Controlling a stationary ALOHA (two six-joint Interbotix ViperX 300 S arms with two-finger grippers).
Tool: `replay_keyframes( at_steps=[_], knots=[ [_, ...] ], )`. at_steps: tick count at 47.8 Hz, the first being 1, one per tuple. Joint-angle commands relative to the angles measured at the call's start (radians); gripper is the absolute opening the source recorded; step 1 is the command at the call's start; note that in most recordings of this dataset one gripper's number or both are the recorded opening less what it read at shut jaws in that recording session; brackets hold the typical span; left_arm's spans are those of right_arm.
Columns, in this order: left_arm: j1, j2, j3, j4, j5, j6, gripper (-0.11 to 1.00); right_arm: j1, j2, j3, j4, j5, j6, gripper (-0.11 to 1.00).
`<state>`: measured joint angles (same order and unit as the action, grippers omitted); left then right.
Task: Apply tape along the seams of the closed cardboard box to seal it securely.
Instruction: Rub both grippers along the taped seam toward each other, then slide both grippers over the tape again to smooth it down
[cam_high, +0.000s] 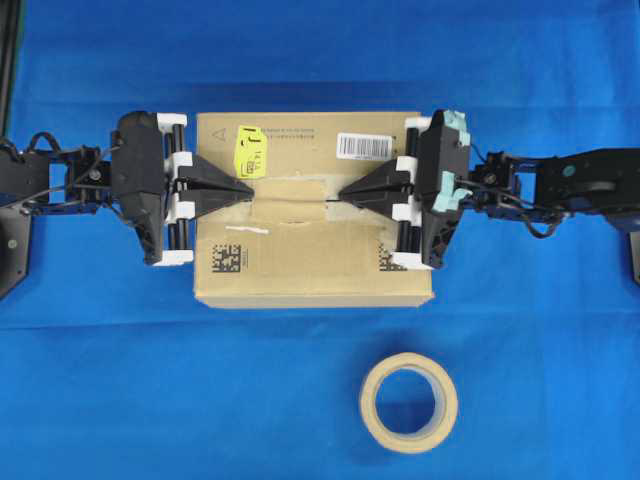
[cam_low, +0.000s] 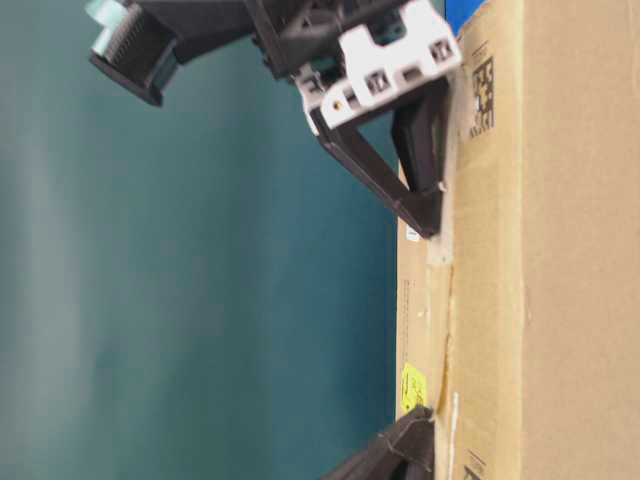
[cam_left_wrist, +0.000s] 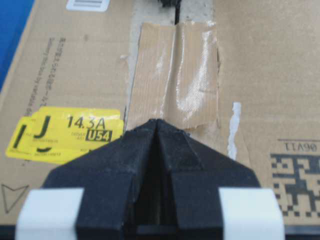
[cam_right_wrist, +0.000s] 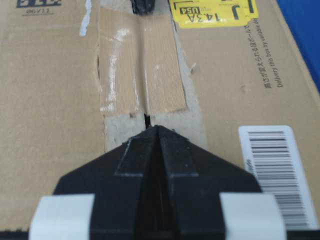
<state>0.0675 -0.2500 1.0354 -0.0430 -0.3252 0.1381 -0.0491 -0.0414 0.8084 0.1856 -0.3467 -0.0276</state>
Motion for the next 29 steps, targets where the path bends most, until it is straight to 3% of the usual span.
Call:
replay_keyframes(
  at_steps=[1, 8, 29],
  knots=[
    [-0.026, -0.029, -0.058, 0.005, -0.006, 0.015, 0.0, 0.003, -0.055, -0.023, -0.012, -0.017, -0.005, 0.0],
    [-0.067, -0.011, -0.124, 0.003, -0.035, 0.092, 0.0, 0.003, -0.067, -0.067, -0.028, -0.026, -0.026, 0.0],
    [-0.072, 0.147, -0.186, 0.005, -0.071, 0.098, 0.0, 0.003, 0.14, -0.241, -0.028, -0.018, -0.052, 0.0]
  ],
)
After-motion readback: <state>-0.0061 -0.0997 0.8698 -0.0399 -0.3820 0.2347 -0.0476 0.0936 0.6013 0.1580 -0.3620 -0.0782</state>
